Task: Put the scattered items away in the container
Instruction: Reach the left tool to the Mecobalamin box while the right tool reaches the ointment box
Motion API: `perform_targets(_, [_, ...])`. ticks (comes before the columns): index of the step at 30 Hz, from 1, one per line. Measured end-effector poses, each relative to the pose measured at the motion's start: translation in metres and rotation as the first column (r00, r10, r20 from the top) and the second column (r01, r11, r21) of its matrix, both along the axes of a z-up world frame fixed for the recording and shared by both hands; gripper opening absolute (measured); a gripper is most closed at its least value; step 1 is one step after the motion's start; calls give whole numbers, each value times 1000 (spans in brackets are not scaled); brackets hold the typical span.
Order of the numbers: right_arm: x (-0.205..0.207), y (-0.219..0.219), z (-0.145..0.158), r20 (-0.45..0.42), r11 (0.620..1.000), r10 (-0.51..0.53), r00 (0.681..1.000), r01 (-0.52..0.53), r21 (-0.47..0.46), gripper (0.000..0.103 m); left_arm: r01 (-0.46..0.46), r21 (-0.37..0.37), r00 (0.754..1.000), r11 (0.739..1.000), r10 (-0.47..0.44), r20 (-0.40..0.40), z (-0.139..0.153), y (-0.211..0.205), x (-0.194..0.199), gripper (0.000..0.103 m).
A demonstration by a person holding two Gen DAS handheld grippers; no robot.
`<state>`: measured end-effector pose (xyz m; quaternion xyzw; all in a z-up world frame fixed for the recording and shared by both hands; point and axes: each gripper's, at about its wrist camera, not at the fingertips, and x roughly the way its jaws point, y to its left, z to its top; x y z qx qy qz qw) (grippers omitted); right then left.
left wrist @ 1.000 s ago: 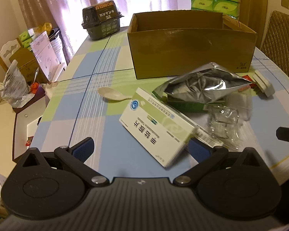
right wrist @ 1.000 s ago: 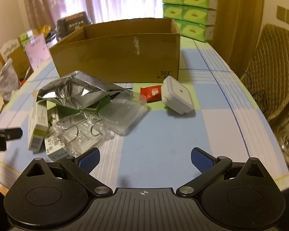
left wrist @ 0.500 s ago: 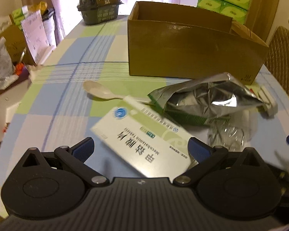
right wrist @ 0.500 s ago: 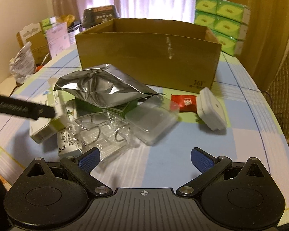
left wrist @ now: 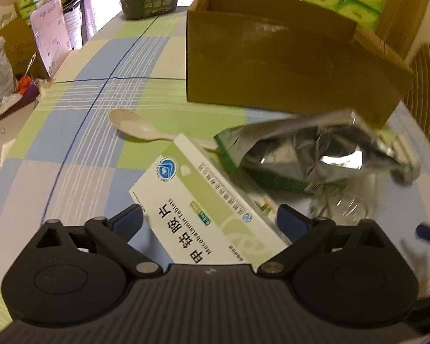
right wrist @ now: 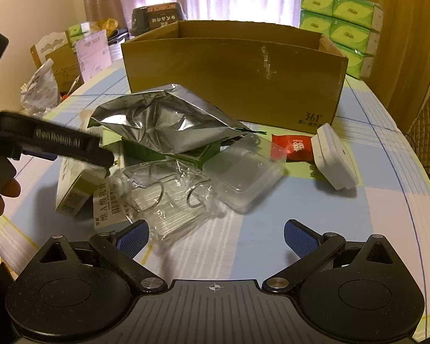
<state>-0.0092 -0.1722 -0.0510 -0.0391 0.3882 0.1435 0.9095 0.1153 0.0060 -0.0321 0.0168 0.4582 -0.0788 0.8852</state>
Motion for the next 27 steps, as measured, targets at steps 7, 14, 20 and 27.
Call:
perform_targets(7, [1,-4,1,9,1000,-18,1000,18,20,103,10,22,1000,1000,-10,-20,1,35,-1,89])
perform_targets(14, [1,3,1,22,1000,-6,1000,6,22,103,-23,-15,999,1000,22,-45,0,52,3,89])
perform_targets(20, [0,6,0,20,1000,5,1000,-5,7,103,58,13,997,998,-57,-52,-11,28,4,82])
perform_targets(27, [-6,13,3,2,999,39,999,-39,1,103,88,42,994,995,-85,-64,-8,48,7,69])
